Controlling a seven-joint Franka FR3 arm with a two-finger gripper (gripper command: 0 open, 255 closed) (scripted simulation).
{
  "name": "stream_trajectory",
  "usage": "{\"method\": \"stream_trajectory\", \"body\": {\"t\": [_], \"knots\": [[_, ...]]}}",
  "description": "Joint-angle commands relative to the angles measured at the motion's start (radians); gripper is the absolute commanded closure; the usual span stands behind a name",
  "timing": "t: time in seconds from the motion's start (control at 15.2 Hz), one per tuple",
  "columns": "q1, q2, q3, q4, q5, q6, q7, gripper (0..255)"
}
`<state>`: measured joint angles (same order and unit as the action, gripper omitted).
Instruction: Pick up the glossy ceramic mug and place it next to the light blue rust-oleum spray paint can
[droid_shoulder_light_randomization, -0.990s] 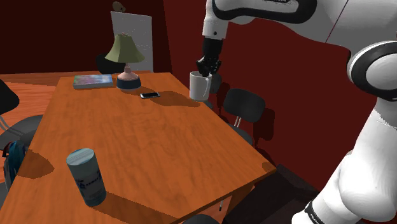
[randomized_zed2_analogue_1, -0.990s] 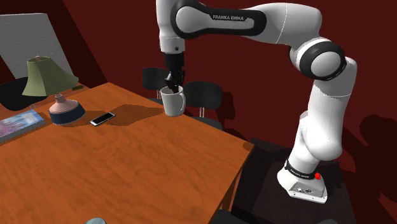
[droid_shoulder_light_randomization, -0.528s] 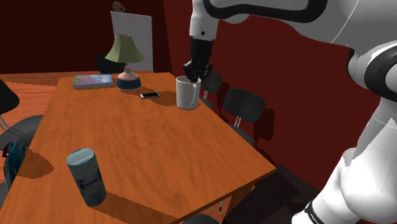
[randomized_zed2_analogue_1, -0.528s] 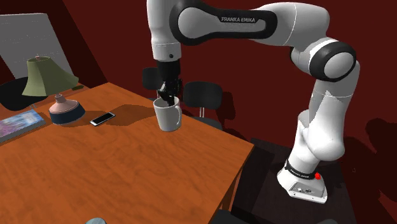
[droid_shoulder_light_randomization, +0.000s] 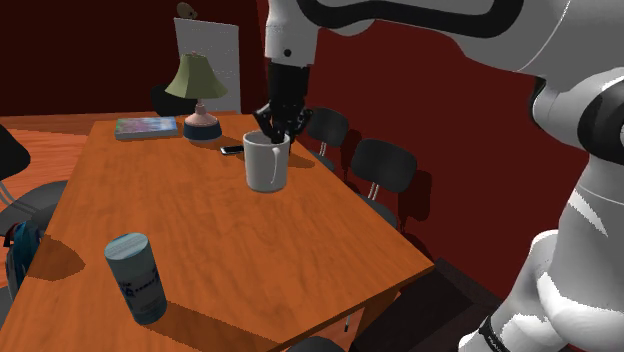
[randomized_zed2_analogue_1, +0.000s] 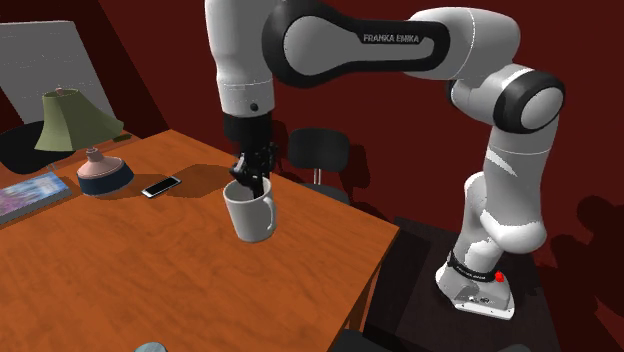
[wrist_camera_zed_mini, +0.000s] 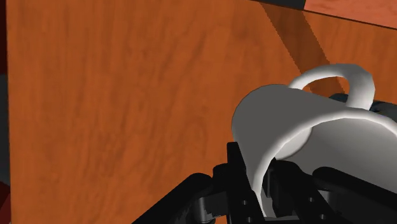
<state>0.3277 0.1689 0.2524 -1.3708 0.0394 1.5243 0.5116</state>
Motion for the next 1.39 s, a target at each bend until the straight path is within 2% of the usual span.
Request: {"method": "stream_trajectory", "body": {"t": [0.0, 0.33, 0.66, 0.92, 0.99, 1.32], "knots": [[0.032, 0.021, 0.020, 0.022, -0.008, 0.002, 0.053, 255], [0.117, 0.099, 0.063, 0.124, -0.040, -0.017, 0.173, 255], [0.222, 0.217, 0.095, 0.287, -0.087, -0.061, 0.289, 255], [0.331, 0.359, 0.106, 0.505, -0.140, -0.136, 0.374, 255], [0.390, 0.446, 0.105, 0.650, -0.168, -0.192, 0.402, 255], [0.345, 0.359, 0.111, 0.431, -0.141, -0.061, 0.399, 255]]}}
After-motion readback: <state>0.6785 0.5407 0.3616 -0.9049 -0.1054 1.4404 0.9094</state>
